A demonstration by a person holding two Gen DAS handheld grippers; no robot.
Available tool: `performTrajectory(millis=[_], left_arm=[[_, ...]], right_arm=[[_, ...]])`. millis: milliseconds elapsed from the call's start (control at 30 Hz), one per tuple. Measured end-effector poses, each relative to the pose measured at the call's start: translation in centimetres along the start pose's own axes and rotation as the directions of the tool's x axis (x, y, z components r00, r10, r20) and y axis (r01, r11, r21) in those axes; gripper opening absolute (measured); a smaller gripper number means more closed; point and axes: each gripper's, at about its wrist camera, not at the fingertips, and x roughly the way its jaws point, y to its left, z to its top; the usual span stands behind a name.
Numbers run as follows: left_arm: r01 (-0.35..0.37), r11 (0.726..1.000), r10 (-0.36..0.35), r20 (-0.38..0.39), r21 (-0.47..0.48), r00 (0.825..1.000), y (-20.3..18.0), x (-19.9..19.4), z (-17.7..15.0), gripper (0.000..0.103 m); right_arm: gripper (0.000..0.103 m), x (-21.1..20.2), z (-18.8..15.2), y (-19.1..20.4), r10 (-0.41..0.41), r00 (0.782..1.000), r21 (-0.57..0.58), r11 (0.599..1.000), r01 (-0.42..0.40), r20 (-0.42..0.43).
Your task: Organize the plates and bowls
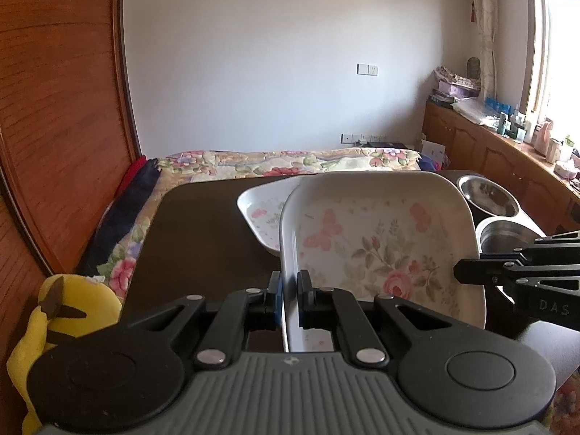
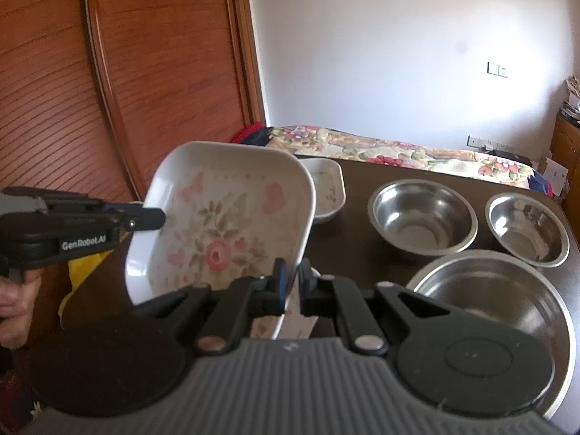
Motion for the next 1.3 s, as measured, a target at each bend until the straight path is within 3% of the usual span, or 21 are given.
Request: performTrajectory(millis=[667, 1300], left_arm=[[0.016, 1.000, -0.016, -0.073, 0.007, 0.997, -0.1, 2.0, -2.3, 0.017], [0.020, 1.000, -0.021, -0.112, -0.011, 0.993, 0.4, 3.7, -2.8, 0.018]], right_arm=[[0.008, 0.3, -2.2, -0.1, -0.017, 0.999, -0.014, 1.000, 0.016, -0.049], [0.009, 1.0, -2.2, 0.4, -0.031, 0.995, -0.032, 0.999, 0.028, -0.090]])
